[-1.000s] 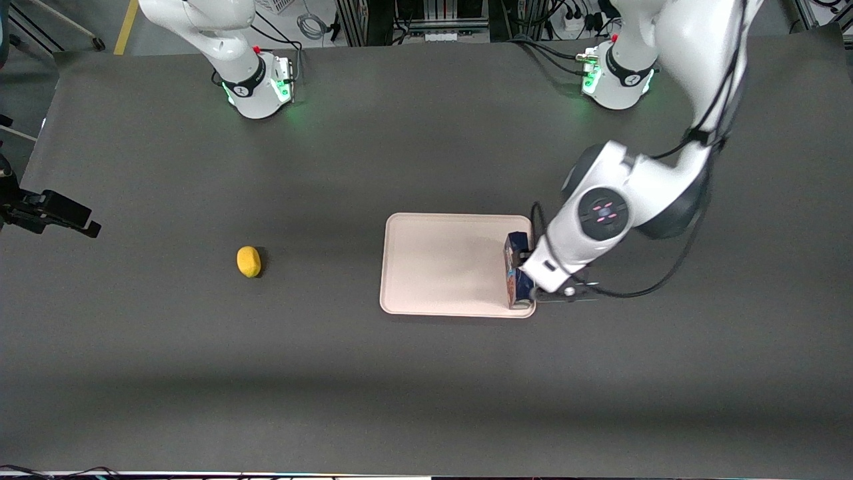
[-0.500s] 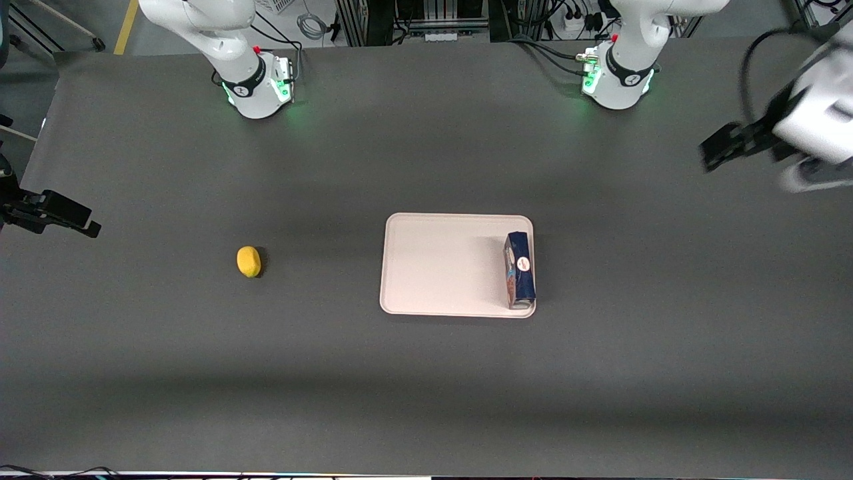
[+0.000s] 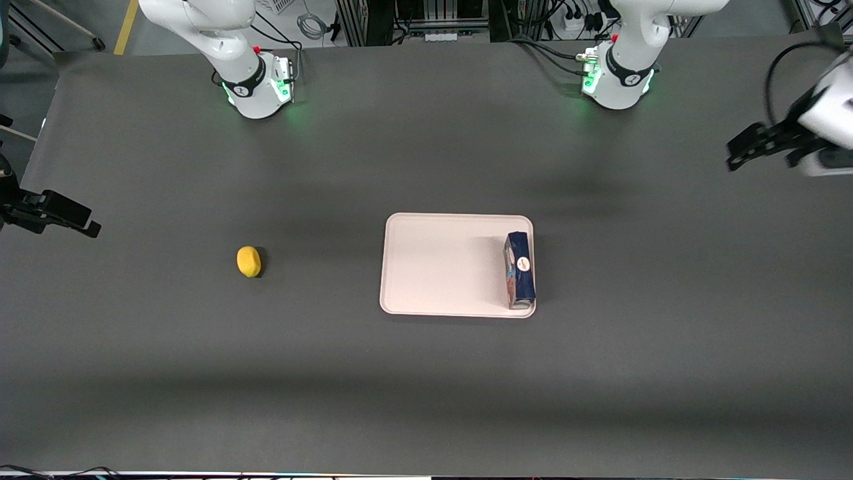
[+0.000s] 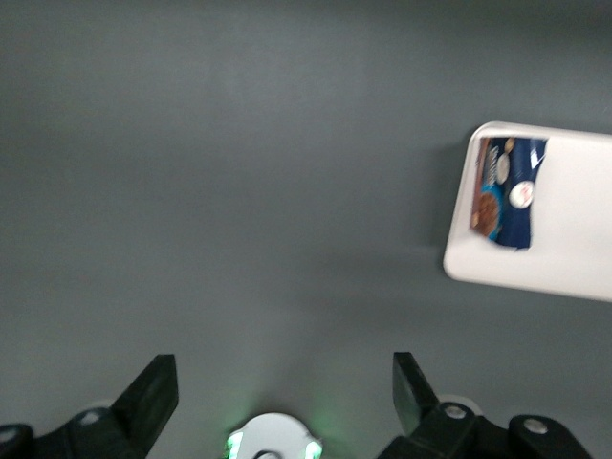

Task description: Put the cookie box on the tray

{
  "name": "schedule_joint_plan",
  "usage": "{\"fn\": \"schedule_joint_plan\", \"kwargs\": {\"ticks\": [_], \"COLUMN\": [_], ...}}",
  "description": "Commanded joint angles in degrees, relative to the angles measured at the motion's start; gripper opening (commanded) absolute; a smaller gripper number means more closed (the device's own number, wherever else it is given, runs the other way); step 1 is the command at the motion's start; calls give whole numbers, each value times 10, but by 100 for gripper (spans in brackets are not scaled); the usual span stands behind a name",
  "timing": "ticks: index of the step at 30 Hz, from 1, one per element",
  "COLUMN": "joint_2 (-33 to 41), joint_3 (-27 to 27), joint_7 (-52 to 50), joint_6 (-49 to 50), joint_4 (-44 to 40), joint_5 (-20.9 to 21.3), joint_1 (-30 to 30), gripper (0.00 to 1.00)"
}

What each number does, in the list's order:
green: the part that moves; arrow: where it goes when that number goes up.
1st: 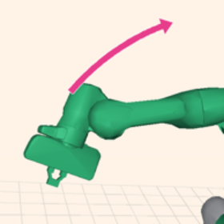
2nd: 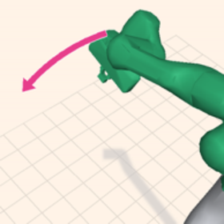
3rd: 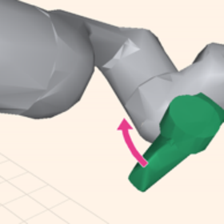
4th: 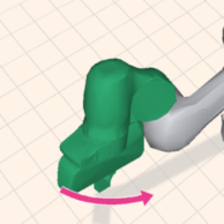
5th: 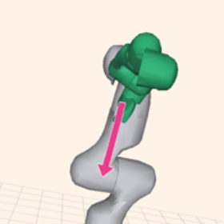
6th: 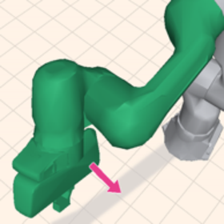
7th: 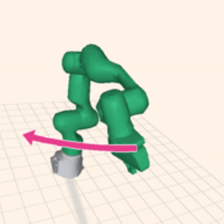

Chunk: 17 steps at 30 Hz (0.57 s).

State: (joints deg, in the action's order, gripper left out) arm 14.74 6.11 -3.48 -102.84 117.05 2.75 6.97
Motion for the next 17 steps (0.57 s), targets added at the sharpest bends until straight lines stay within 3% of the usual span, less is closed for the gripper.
{"fn": "schedule_joint_plan", "kwargs": {"ticks": [1, 17], "joint_2": [29, 42], "joint_3": [-2, 0], "joint_7": [1, -2], "joint_6": [-7, 5], "joint_4": [18, 16], "joint_5": [-3, -2], "joint_1": [2, 1], "gripper": [100, 100]}}
